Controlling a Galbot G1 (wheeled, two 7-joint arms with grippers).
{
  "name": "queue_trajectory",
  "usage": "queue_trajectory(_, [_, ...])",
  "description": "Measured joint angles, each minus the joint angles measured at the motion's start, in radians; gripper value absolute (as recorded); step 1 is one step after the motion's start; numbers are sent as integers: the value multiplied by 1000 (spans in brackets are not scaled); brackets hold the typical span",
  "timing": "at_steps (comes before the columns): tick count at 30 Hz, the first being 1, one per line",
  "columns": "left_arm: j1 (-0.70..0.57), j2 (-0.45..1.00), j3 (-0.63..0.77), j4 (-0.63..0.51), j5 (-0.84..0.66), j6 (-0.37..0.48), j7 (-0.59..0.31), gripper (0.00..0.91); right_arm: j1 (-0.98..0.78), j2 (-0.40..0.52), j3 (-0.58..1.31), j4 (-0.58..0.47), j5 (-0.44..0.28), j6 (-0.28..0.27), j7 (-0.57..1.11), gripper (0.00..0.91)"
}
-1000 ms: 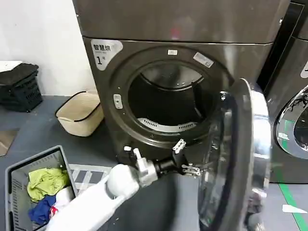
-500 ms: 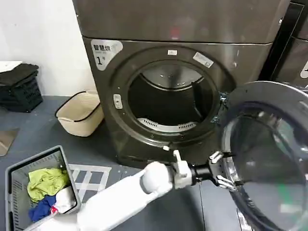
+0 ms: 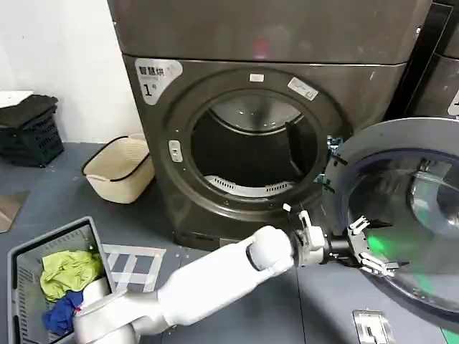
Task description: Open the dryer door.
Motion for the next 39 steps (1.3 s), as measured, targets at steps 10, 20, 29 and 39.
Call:
queue_trajectory(10, [-29, -42, 17, 68, 6, -6, 2, 907, -17, -18, 32, -68, -28, 29, 45, 907])
queue_trajectory(20, [-13, -41, 7, 62, 30, 8, -2, 907, -12, -33, 28, -94, -28, 44, 48, 907])
queue_trajectory(29, [63, 103, -17, -139, 31, 65, -3, 907, 9, -66, 4, -93, -17, 21, 49, 907])
queue_trajectory(39, [179, 358, -70, -400, 30, 68, -8, 907, 40, -109, -42, -81, -11, 7, 42, 907])
